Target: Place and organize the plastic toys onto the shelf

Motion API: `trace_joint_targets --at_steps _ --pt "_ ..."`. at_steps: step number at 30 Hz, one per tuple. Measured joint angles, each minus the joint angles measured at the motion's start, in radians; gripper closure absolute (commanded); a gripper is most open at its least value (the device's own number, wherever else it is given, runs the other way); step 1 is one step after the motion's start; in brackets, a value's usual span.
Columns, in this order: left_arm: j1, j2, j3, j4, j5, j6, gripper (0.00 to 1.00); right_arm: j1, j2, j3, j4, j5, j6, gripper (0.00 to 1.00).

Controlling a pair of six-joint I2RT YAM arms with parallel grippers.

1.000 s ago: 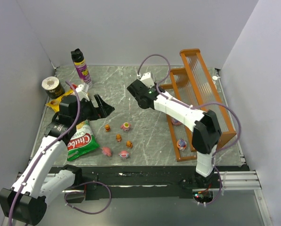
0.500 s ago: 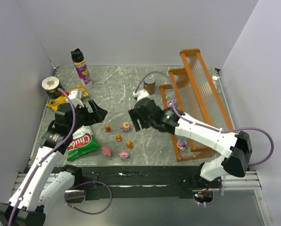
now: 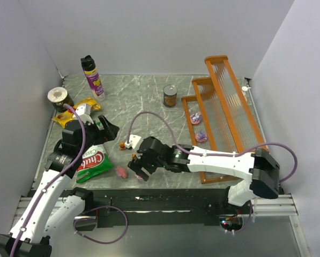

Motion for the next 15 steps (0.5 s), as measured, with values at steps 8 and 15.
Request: trace_joint_targets --at_steps 8,15 --pt "0.01 0.011 0.0 0.0 -0.007 0.0 0.04 0.078 0.175 0.031 0.044 0.039 -0.087 0.26" --pt "0.018 0.027 0.0 0.0 -0.005 0.0 0.04 0.085 0.237 0.031 0.049 0.06 -0.122 0.28"
